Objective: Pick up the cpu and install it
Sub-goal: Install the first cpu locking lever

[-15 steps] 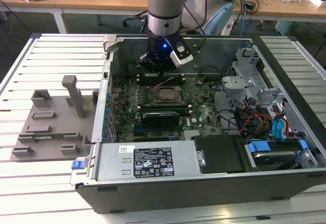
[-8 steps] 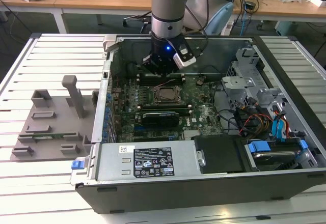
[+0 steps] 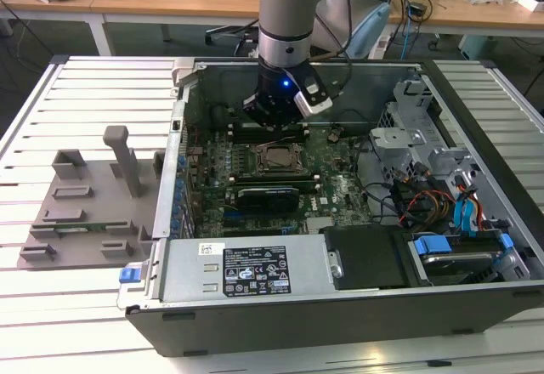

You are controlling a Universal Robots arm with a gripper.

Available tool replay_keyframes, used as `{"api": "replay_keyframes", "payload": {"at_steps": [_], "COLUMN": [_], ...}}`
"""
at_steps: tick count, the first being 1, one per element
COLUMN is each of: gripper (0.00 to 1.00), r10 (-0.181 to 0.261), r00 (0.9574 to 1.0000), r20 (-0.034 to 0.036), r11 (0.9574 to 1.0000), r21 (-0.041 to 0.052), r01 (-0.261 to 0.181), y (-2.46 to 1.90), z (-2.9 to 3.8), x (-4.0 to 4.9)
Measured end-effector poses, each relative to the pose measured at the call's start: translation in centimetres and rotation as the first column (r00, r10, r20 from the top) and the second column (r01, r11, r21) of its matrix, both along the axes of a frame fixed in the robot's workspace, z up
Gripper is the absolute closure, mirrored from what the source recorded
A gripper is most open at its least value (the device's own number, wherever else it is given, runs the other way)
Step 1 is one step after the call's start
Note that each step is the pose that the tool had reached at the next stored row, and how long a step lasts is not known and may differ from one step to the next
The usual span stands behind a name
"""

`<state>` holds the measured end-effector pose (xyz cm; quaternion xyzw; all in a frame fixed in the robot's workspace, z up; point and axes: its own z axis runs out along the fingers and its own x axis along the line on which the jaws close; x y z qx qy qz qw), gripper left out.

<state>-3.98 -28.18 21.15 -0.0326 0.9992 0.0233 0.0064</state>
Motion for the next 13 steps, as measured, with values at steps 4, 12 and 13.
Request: {"api": "replay_keyframes", "payload": {"at_steps": [4,12,13], "gripper": [0.89,0.89,0.89], "r10": [0.000,0.000,0.000], "r00": [1.0000,1.0000,1.0000], "r20": [-0.0001,-0.0002,-0.0002], "r11": [1.0000,1.0000,1.0000], "r21": [0.0000,0.0000,0.0000], "r01": [0.000,0.000,0.000], "y": [0.00,0.00,0.00], "z": [-0.19,-0.54,-0.58], "x": [0.32,1.00,1.09]}}
